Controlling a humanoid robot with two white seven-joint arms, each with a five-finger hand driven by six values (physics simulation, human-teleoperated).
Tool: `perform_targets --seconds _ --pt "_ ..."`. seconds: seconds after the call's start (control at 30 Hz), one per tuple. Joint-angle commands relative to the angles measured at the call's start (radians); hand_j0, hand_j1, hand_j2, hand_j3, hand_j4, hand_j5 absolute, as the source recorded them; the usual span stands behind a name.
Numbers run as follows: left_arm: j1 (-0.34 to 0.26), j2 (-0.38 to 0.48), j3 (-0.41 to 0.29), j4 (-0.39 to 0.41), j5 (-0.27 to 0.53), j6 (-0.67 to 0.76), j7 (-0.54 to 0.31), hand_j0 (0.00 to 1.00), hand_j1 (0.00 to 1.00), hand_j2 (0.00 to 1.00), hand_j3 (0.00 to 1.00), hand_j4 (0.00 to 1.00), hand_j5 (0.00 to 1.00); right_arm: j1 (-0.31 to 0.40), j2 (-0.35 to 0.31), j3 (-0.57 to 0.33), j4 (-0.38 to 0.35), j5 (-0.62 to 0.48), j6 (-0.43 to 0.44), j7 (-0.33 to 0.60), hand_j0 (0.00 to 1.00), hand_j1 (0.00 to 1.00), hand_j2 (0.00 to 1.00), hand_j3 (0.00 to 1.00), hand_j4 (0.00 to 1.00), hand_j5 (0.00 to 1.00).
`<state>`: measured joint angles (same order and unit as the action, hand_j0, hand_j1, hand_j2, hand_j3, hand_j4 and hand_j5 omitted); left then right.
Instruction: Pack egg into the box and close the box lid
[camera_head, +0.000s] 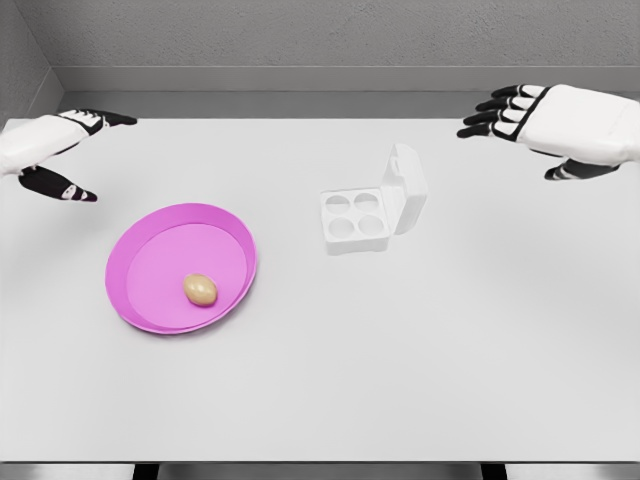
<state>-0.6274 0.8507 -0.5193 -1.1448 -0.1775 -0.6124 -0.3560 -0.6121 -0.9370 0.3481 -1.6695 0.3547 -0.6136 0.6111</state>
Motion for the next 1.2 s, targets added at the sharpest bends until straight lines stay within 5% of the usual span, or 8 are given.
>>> perform_targets --seconds 0.0,0.03,0.2,0.37,0.47,0.6,0.87,1.17 --pt "0.000 0.001 0.001 -0.004 0.009 0.002 -0.008 1.00 1.00 1.00 1.00 1.00 1.00 0.000 0.003 -0.001 -0.003 -0.002 0.003 0.000 1.00 1.00 1.00 1.00 1.00 1.00" --pt "-0.003 0.002 -0.002 -0.013 0.010 0.002 -0.008 1.00 1.00 1.00 1.00 1.00 1.00 0.000 0.003 -0.003 -0.003 -0.003 0.003 0.000 1.00 1.00 1.00 1.00 1.00 1.00" --pt "-0.086 0.071 -0.238 -0.093 0.004 0.002 -0.023 1.00 1.00 1.00 1.00 1.00 1.00 0.003 0.004 0.006 0.051 -0.003 0.003 0.000 1.00 1.00 1.00 1.00 1.00 1.00" --pt "-0.089 0.094 -0.266 -0.137 0.010 0.002 -0.066 1.00 1.00 1.00 1.00 1.00 1.00 0.002 0.043 0.025 0.177 0.063 0.003 0.000 1.00 1.00 1.00 1.00 1.00 1.00" --pt "-0.086 0.094 -0.269 -0.173 0.007 0.002 -0.066 1.00 1.00 1.00 1.00 1.00 1.00 0.002 0.064 0.081 0.182 0.110 0.003 0.000 1.00 1.00 1.00 1.00 1.00 1.00" --pt "-0.084 0.084 -0.369 -0.257 0.006 0.002 -0.066 1.00 1.00 1.00 1.00 1.00 1.00 0.002 0.084 0.089 0.212 0.128 0.003 0.000 1.00 1.00 1.00 1.00 1.00 1.00" --pt "-0.077 0.084 -0.432 -0.265 0.004 0.002 -0.067 0.98 0.98 0.98 0.98 0.98 0.98 -0.003 0.136 0.111 0.246 0.196 0.003 0.000 1.00 1.00 1.00 1.00 1.00 1.00" --pt "-0.077 0.082 -0.469 -0.303 -0.003 0.002 -0.067 0.83 0.83 0.83 0.83 0.83 0.83 -0.012 0.159 0.132 0.281 0.213 0.003 0.000 1.00 1.00 1.00 1.00 1.00 1.00"
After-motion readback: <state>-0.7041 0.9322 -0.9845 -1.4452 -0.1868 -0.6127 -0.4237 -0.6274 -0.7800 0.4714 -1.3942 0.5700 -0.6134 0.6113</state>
